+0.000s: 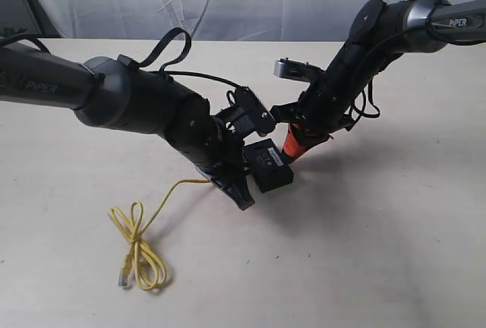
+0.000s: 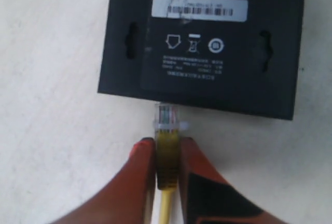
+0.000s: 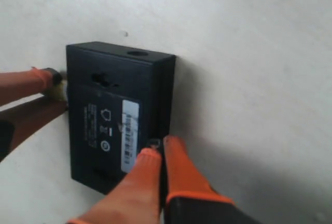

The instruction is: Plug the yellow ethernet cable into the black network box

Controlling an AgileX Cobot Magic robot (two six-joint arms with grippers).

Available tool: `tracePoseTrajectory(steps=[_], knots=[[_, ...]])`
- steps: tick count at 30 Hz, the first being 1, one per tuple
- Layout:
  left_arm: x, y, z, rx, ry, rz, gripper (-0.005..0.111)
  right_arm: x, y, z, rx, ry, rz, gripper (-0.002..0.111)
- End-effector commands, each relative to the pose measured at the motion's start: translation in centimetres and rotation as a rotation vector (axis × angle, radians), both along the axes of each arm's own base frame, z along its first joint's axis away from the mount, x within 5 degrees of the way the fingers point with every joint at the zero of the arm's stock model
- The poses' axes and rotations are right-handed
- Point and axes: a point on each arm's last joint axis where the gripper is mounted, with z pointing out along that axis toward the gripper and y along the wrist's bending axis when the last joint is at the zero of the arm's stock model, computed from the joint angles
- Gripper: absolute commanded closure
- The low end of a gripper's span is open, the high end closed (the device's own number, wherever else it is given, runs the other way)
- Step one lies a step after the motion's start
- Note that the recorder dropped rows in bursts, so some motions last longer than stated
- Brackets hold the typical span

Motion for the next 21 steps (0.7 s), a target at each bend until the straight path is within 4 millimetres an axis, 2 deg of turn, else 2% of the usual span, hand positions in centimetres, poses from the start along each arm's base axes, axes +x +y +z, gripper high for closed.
tracePoseTrajectory(steps=[1,12,21], knots=[[-0.09,-0.44,-0.97,-0.009,-0.004,0.001,0.107,0.17,0.04,0.43,0.021,-0.022,0.015,0.109],[0.11,-0.32,-0.94,0.049,-0.066,-0.111,0.107,0.78,0.03,0.32,0.029,-0.133,0.074,0.109],[0.12,-0.49,-0.88,0.014,-0.055,-0.072,0.107,0.69,0.18,0.42,0.049,-0.124,0.076,0.109]])
